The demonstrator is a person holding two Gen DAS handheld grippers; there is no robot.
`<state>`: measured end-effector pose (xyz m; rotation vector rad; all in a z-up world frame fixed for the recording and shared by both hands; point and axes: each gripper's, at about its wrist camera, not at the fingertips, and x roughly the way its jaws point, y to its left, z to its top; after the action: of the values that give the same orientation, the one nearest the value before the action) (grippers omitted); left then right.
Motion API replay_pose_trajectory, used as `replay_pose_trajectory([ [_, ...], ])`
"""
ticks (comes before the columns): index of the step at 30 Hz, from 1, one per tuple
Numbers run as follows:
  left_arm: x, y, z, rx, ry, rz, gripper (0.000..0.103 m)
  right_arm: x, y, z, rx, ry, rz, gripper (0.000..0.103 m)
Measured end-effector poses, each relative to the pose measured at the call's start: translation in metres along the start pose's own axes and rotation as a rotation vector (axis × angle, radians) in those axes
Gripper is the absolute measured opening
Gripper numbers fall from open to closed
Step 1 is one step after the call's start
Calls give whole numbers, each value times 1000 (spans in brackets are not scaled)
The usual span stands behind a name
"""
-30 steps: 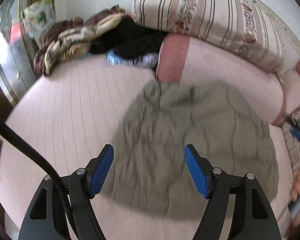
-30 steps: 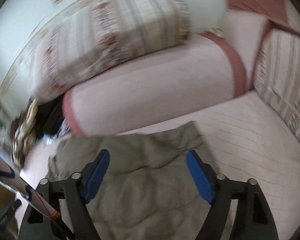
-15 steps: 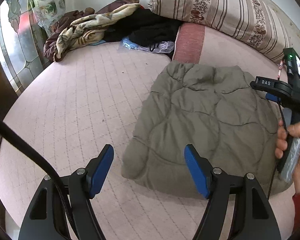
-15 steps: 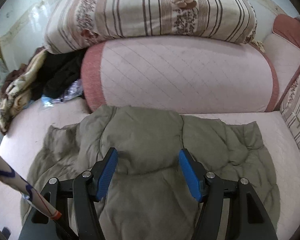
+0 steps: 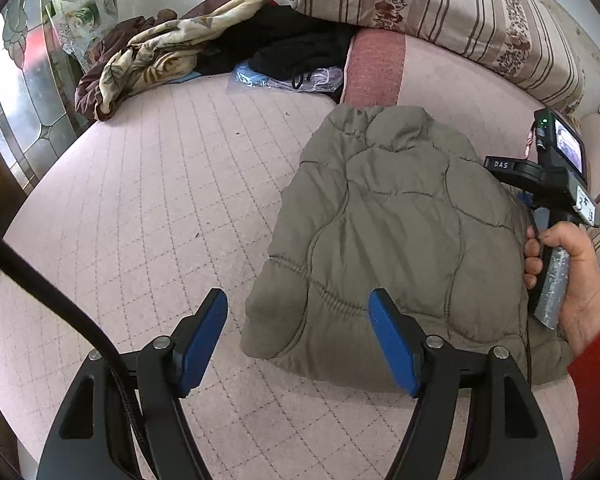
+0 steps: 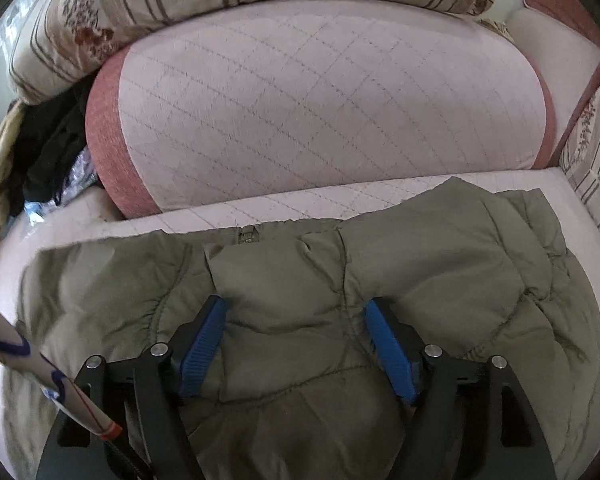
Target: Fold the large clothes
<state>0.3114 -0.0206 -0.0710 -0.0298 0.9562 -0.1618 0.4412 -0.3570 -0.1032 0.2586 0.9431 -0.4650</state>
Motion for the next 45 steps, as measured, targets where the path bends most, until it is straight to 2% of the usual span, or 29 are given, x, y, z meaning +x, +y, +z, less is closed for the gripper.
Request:
replay_pose_trajectory([
  [8, 0, -1, -1, 9, -7, -4, 72, -8, 5, 1, -56, 4, -47, 78],
  [13, 0, 3, 1, -9, 2, -12, 72, -57, 16, 10, -120, -86, -40, 78],
  [18, 1, 12, 1, -33, 11, -12, 72, -77, 38, 17, -144, -113, -24, 79],
  [28, 16, 43, 8, -119, 52, -3, 72, -23, 104, 3, -208, -7, -31, 79],
  [32, 24, 52, 9, -145, 76, -18, 72, 1, 120, -2, -251, 24, -81, 89],
  [36, 28, 56, 11, -169, 93, -54, 72, 12, 120, -6, -256, 49, -92, 93],
  [40, 35, 57, 12, -185, 102, -73, 72, -14, 104, -1, -204, 22, -16, 93],
  [42, 38, 58, 12, -197, 104, -88, 72, -29, 86, -1, -193, 14, 5, 93],
  [45, 40, 62, 13, -216, 105, -113, 73, -46, 50, -4, -201, 4, -16, 93],
])
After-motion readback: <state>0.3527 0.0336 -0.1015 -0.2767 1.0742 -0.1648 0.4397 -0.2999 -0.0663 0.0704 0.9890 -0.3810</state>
